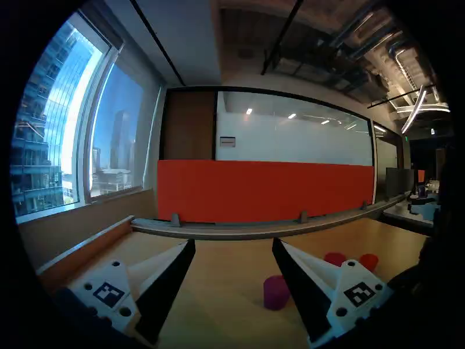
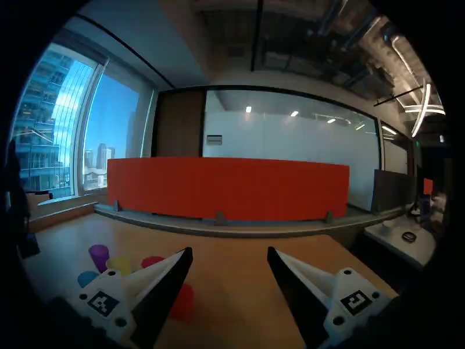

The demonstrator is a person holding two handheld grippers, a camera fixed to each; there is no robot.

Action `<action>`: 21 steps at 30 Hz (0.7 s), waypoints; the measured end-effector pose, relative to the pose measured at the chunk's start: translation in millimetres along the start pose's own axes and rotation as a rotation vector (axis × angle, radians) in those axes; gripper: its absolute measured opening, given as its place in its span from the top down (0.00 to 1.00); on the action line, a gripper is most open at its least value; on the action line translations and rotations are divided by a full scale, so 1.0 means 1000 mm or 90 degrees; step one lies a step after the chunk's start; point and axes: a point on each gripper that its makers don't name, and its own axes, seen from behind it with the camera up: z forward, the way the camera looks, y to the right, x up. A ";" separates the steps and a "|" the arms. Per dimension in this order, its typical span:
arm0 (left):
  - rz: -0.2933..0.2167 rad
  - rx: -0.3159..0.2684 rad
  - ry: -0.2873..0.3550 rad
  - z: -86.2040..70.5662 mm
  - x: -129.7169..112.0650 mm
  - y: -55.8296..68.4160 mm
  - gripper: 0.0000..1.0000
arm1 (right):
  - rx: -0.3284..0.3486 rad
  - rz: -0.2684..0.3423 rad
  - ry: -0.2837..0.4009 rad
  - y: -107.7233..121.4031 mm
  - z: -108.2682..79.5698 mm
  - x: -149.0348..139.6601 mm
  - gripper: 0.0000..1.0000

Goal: Pour water

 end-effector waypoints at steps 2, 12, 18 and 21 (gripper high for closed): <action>0.001 -0.003 0.001 0.001 0.012 0.001 0.01 | 0.002 0.004 0.002 0.000 0.000 0.011 0.01; 0.005 -0.025 0.000 0.007 0.058 0.009 0.01 | 0.043 0.017 0.008 -0.008 0.001 0.069 0.01; -0.002 -0.069 -0.016 0.009 0.052 0.025 0.01 | 0.079 0.015 0.001 -0.018 0.001 0.068 0.01; -0.008 -0.096 -0.027 0.010 0.048 0.035 0.01 | 0.109 0.022 -0.006 -0.026 0.000 0.066 0.01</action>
